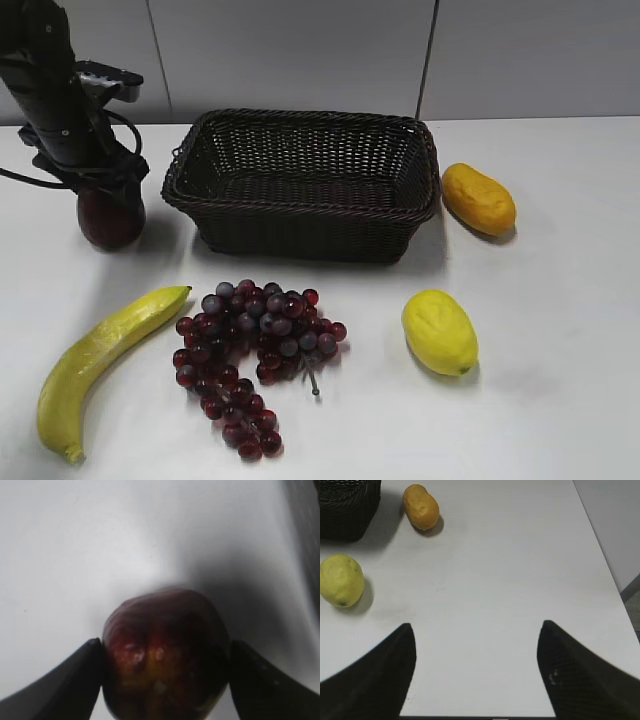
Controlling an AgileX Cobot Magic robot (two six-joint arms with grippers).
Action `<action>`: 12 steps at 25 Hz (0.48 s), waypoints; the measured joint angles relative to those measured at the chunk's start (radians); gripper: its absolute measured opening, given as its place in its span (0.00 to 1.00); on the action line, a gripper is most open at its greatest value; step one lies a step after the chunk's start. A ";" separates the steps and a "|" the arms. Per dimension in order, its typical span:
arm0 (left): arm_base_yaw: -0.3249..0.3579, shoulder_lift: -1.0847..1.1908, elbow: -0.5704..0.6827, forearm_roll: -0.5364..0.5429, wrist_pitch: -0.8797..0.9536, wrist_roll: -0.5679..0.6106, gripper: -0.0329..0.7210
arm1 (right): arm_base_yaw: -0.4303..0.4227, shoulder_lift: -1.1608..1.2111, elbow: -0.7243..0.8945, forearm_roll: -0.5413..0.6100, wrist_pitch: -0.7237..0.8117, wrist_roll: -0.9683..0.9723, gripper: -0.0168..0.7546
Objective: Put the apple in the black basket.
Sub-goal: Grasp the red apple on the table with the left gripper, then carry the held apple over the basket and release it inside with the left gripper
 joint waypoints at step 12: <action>0.001 -0.048 0.000 0.015 0.011 0.000 0.77 | 0.000 0.000 0.000 0.000 0.000 0.000 0.76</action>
